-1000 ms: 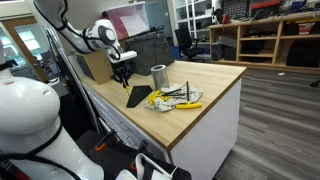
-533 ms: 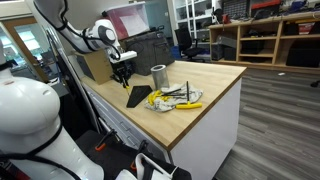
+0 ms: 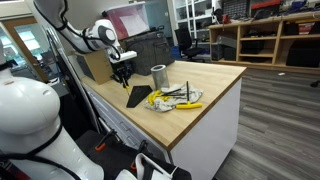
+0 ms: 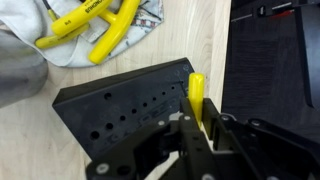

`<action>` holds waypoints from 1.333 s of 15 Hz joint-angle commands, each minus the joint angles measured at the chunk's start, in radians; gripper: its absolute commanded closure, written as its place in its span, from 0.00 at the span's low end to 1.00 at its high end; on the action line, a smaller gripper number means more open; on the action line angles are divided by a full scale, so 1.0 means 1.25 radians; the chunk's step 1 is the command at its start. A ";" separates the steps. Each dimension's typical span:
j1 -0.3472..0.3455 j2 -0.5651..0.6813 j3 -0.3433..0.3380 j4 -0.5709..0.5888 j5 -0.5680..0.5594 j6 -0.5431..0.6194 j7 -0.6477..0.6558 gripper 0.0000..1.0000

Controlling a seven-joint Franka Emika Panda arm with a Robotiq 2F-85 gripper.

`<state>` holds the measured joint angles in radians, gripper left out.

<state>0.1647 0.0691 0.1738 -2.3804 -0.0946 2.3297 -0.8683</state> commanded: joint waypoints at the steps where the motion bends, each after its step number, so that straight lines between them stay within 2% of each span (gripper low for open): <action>1: -0.002 -0.001 0.007 0.012 0.018 -0.010 0.000 0.96; 8: -0.002 0.002 0.007 0.019 0.028 -0.010 0.002 0.96; 20: -0.002 0.015 0.002 0.028 -0.006 -0.029 0.036 0.96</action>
<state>0.1649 0.0725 0.1754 -2.3726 -0.0816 2.3286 -0.8544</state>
